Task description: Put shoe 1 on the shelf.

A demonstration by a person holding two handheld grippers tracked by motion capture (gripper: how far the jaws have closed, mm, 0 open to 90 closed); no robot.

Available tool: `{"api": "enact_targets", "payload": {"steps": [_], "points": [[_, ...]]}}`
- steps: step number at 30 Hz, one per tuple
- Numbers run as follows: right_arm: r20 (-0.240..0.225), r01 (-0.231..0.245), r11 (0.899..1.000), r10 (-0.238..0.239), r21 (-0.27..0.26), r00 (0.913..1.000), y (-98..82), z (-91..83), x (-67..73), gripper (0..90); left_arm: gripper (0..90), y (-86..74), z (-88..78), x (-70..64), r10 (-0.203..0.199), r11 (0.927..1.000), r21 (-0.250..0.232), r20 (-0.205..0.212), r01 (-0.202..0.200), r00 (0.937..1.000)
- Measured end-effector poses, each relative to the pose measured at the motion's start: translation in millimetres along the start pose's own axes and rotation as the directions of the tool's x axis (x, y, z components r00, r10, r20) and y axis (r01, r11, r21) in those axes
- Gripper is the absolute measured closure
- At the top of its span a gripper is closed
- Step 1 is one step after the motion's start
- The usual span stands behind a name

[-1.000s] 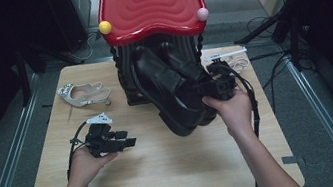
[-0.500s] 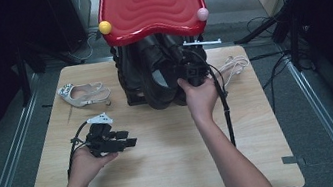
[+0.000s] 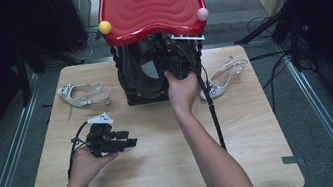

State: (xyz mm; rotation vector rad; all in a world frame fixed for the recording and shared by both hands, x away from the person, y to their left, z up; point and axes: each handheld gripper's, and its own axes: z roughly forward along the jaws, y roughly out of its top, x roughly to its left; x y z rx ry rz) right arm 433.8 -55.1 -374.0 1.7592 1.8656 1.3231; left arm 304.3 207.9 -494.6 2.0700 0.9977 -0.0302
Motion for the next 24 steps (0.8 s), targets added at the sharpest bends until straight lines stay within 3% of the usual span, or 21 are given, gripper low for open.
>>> {"api": "enact_targets", "payload": {"steps": [2, 3, 4, 6, 8, 9, 10, 11, 14, 15, 16, 17, 20, 23, 24], "points": [[0.012, -0.017, 1.000, 0.017, 0.008, 0.9998, -0.1, 3.3, 3.5, 82.6, 45.8, 0.2, 0.3, -0.5, -0.001, 1.0000, 0.001, 0.001, 0.001, 1.0000], [0.019, -0.018, 1.000, 0.018, 0.011, 0.9997, 0.1, 4.9, 5.1, 82.5, 45.8, 0.2, 0.2, -0.6, 0.002, 1.0000, 0.002, 0.001, -0.002, 1.0000], [0.024, 0.010, 1.000, -0.010, -0.004, 0.9997, 0.4, 7.7, 4.9, 82.4, 45.8, 0.3, 0.1, -0.8, 0.003, 1.0000, 0.002, 0.002, -0.003, 1.0000], [0.036, -0.006, 1.000, 0.006, 0.009, 0.9994, 1.3, 10.0, 7.2, 81.9, 45.9, 0.5, 0.1, -0.9, 0.004, 1.0000, 0.000, 0.004, -0.004, 1.0000], [0.000, 0.011, 1.000, -0.011, -0.026, 0.9999, 4.0, 15.0, 4.2, 81.1, 45.9, 0.5, 0.3, -1.0, 0.003, 1.0000, 0.000, 0.003, -0.003, 1.0000], [-0.021, 0.049, 0.997, -0.050, -0.054, 0.9985, 5.0, 17.9, 1.4, 81.0, 45.9, 0.6, 0.3, -1.1, 0.004, 1.0000, 0.001, 0.004, -0.004, 1.0000], [0.005, -0.026, 0.999, 0.026, -0.023, 0.9997, 4.6, 16.1, 6.5, 80.5, 45.9, 0.6, 0.4, -1.2, 0.004, 1.0000, 0.001, 0.005, -0.004, 1.0000], [0.037, -0.069, 0.998, 0.069, 0.002, 0.9970, 4.4, 14.7, 9.4, 79.5, 45.9, 0.6, 0.3, -1.2, 0.004, 1.0000, 0.000, 0.005, -0.004, 1.0000], [0.031, -0.014, 1.000, 0.013, 0.011, 0.9994, 2.9, 19.0, 13.0, 74.6, 45.9, 0.6, 0.2, -1.3, 0.004, 1.0000, 0.000, 0.005, -0.004, 1.0000], [-0.011, 0.060, 0.998, -0.060, -0.022, 0.9981, 2.8, 23.2, 9.6, 72.2, 45.9, 0.7, 0.1, -1.4, 0.004, 1.0000, 0.000, 0.003, -0.004, 1.0000], [0.013, -0.003, 1.000, 0.003, 0.023, 0.9999, 1.5, 21.3, 14.4, 69.9, 45.9, 0.7, 0.1, -1.6, 0.004, 1.0000, 0.000, 0.003, -0.004, 1.0000], [0.010, -0.006, 0.999, 0.006, 0.033, 0.9999, 0.7, 22.0, 16.2, 68.8, 45.9, 0.8, -0.1, -1.7, 0.005, 1.0000, -0.001, 0.002, -0.005, 1.0000], [0.016, 0.024, 0.999, -0.025, 0.029, 0.9996, -1.0, 22.4, 19.0, 66.4, 45.9, 1.0, -0.7, -1.1, 0.004, 1.0000, -0.002, 0.004, -0.004, 1.0000], [-0.013, 0.024, 0.999, -0.024, 0.035, 0.9996, 0.9, 19.7, 16.4, 63.5, 45.9, 1.3, -0.2, -0.5, 0.003, 1.0000, -0.002, -0.002, -0.003, 1.0000], [-0.027, 0.048, 0.998, -0.047, 0.028, 0.9985, 1.2, 19.4, 14.1, 62.8, 45.9, 1.5, -0.3, -0.9, 0.002, 1.0000, -0.004, 0.002, -0.002, 1.0000]]}}
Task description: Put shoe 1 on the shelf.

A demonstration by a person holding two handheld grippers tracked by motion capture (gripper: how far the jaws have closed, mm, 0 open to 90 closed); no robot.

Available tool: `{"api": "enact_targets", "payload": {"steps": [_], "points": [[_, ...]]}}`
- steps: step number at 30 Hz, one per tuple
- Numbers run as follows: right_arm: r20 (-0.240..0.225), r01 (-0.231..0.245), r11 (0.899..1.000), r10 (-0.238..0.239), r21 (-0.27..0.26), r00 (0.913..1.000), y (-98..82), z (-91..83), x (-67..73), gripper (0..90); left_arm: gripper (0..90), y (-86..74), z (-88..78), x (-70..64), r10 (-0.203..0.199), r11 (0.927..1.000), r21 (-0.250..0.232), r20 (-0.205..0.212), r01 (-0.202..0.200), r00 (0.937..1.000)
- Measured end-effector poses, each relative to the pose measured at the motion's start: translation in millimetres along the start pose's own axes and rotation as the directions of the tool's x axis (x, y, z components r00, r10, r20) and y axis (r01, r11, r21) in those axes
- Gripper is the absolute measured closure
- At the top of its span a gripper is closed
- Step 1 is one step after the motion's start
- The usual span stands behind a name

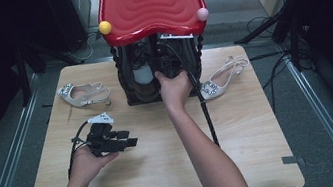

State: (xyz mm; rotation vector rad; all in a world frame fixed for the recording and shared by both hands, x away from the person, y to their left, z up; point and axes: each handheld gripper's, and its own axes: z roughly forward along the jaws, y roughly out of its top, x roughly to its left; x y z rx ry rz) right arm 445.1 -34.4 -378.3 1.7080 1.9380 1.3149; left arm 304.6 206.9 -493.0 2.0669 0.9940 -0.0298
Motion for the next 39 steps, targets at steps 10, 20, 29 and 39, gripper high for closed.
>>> {"api": "enact_targets", "payload": {"steps": [10, 20, 29, 39], "points": [[-0.064, 0.087, 0.996, -0.089, -0.033, 0.9940, -7.4, -22.1, -5.5, 61.2, 51.0, 10.7, -8.8, -9.1, 0.026, 0.9995, -0.015, 0.011, -0.026, 0.9996], [-0.156, 0.166, 0.985, -0.172, -0.049, 0.9727, -23.8, -56.9, -18.1, 57.2, 78.8, 50.0, -34.7, -15.1, 0.066, 0.9952, -0.074, 0.033, -0.064, 0.9972], [-0.245, 0.256, 0.965, -0.262, -0.059, 0.9334, -39.3, -85.0, -35.3, 56.1, 87.1, 101.1, -55.8, -19.5, 0.121, 0.9874, -0.107, 0.043, -0.116, 0.9917], [-0.315, 0.289, 0.956, -0.287, -0.041, 0.9046, -57.4, -99.7, -55.2, 61.5, 89.9, 163.3, -62.5, -26.5, 0.192, 0.9756, -0.114, 0.028, -0.187, 0.9811]]}}
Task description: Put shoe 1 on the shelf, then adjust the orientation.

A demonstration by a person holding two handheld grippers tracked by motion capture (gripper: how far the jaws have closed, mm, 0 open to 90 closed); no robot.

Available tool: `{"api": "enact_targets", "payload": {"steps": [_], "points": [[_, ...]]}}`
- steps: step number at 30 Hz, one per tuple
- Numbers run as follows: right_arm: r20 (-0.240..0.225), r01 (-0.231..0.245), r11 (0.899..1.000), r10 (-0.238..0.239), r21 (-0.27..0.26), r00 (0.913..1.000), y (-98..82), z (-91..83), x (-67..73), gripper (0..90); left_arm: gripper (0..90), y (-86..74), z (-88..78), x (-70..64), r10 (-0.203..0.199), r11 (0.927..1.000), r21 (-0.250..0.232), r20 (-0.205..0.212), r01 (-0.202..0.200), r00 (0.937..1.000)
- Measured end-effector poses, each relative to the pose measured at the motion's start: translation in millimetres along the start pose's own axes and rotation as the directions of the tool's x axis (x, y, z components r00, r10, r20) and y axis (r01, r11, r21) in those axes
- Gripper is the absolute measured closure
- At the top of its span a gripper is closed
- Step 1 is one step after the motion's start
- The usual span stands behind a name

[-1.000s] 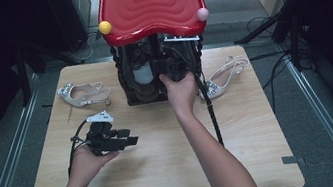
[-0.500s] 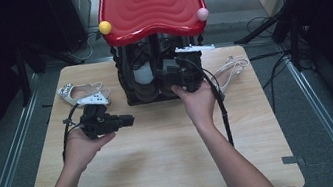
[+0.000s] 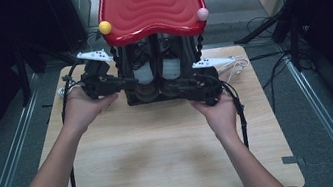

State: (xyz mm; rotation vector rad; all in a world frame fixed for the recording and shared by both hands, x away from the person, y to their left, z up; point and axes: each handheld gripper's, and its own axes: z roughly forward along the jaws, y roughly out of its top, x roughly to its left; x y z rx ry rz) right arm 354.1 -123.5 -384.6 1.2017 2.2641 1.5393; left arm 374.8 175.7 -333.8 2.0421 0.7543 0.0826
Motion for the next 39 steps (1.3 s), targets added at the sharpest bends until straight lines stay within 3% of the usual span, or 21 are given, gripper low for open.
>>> {"api": "enact_targets", "payload": {"steps": [2, 5, 8, 14, 15, 16, 18, 22, 25, 26, 32, 36, 39], "points": [[-0.007, -0.002, 1.000, 0.002, 0.010, 1.0000, -5.2, 1.3, -3.2, 61.7, 90.0, 17.8, 0.9, -0.2, 0.030, 0.9996, 0.001, -0.007, -0.030, 0.9995], [-0.005, 0.004, 1.000, -0.004, 0.018, 1.0000, -9.8, 3.0, -4.7, 63.2, 90.0, 28.8, 1.6, 1.5, 0.045, 0.9990, 0.002, -0.017, -0.045, 0.9989], [-0.024, 0.019, 0.999, -0.019, 0.034, 0.9995, -13.0, 5.7, -6.3, 63.5, 90.0, 48.0, 2.1, 6.9, 0.052, 0.9985, -0.014, -0.009, -0.052, 0.9986], [-0.054, 0.005, 0.999, -0.003, 0.040, 0.9985, -16.5, 6.9, -10.3, 66.8, 90.0, 72.3, 2.5, 11.2, 0.044, 0.9984, -0.037, -0.001, -0.044, 0.9990], [-0.062, 0.012, 0.999, -0.010, 0.041, 0.9980, -17.6, 8.5, -12.5, 69.6, 90.0, 83.8, 1.8, 12.1, 0.044, 0.9977, -0.051, -0.007, -0.044, 0.9990], [-0.062, 0.012, 0.999, -0.010, 0.041, 0.9980, -17.6, 8.5, -12.5, 69.6, 90.0, 83.8, 1.8, 12.1, 0.044, 0.9977, -0.051, -0.007, -0.044, 0.9990], [-0.054, 0.011, 0.999, -0.009, 0.050, 0.9985, -18.3, 11.3, -14.5, 74.7, 90.0, 100.9, 2.8, 13.9, 0.050, 0.9976, -0.047, -0.032, -0.051, 0.9982], [-0.081, 0.003, 0.998, 0.001, 0.058, 0.9967, -18.9, 17.5, -18.4, 86.4, 90.0, 119.6, 7.2, 16.7, 0.065, 0.9970, -0.040, -0.054, -0.067, 0.9964], [-0.082, 0.007, 0.997, -0.001, 0.074, 0.9966, -19.5, 22.2, -20.4, 89.8, 90.0, 127.6, 10.5, 17.7, 0.065, 0.9969, -0.041, -0.058, -0.067, 0.9962], [-0.082, 0.011, 0.997, -0.005, 0.082, 0.9966, -19.9, 24.3, -20.8, 90.0, 90.0, 131.4, 11.9, 19.4, 0.085, 0.9954, -0.039, -0.065, -0.088, 0.9943], [-0.072, 0.026, 0.995, -0.019, 0.099, 0.9972, -20.5, 36.0, -21.1, 90.0, 90.0, 146.3, 21.4, 31.4, 0.048, 0.9967, -0.062, -0.073, -0.052, 0.9962], [-0.046, 0.034, 0.995, -0.029, 0.097, 0.9985, -19.7, 40.6, -21.6, 90.0, 90.0, 153.2, 27.3, 31.0, 0.061, 0.9963, -0.056, -0.087, -0.066, 0.9944], [-0.057, 0.020, 0.995, -0.015, 0.098, 0.9983, -19.2, 43.9, -24.5, 90.0, 90.0, 155.1, 33.4, 32.1, 0.057, 0.9970, -0.047, -0.090, -0.061, 0.9943]]}}
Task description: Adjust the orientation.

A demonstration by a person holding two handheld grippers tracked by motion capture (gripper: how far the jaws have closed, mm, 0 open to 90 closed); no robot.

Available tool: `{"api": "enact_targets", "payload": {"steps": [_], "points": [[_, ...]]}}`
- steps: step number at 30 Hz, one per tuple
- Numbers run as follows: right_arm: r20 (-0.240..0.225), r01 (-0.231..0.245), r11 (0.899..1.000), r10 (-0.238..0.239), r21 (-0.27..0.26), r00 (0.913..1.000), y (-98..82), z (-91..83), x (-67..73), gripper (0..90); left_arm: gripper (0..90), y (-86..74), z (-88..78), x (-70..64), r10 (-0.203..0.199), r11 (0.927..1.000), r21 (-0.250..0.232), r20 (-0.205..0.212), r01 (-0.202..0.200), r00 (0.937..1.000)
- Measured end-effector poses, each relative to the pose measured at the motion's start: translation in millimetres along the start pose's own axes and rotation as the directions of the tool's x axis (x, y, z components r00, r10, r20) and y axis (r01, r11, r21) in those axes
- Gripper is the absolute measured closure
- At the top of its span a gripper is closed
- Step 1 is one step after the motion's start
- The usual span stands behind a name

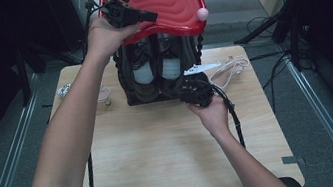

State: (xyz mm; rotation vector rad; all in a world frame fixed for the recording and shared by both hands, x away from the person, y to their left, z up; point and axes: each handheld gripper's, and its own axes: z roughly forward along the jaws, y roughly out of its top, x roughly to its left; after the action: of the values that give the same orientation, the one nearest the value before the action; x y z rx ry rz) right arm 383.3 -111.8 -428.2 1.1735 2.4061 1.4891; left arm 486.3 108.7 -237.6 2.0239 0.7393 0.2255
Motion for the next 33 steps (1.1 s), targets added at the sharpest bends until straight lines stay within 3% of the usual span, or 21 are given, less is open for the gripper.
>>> {"api": "enact_targets", "payload": {"steps": [12, 19, 26, 31, 33], "points": [[0.027, 0.020, 1.000, -0.020, -0.003, 0.9994, 4.1, 0.4, 0.1, 90.0, 90.0, 0.2, 4.4, 0.4, 0.003, 0.9999, 0.015, -0.027, -0.003, 0.9996], [0.057, -0.007, 0.999, 0.010, -0.043, 0.9983, 8.4, -3.4, -11.2, 90.0, 90.0, -0.7, 4.6, -0.1, 0.004, 1.0000, 0.006, -0.033, -0.004, 0.9995], [0.114, -0.024, 0.998, 0.031, -0.065, 0.9930, 14.1, -9.3, -23.6, 90.0, 90.0, -0.8, 4.8, -0.2, 0.005, 1.0000, 0.006, -0.034, -0.005, 0.9994], [0.196, -0.020, 0.994, 0.040, -0.107, 0.9798, 16.1, -16.7, -35.2, 90.0, 90.0, -0.9, 5.0, -0.4, 0.005, 1.0000, 0.004, -0.035, -0.005, 0.9994], [0.208, -0.021, 0.994, 0.042, -0.105, 0.9771, 16.4, -16.7, -36.3, 90.0, 90.0, -1.0, 5.0, -0.4, 0.005, 1.0000, 0.003, -0.035, -0.005, 0.9994]]}}
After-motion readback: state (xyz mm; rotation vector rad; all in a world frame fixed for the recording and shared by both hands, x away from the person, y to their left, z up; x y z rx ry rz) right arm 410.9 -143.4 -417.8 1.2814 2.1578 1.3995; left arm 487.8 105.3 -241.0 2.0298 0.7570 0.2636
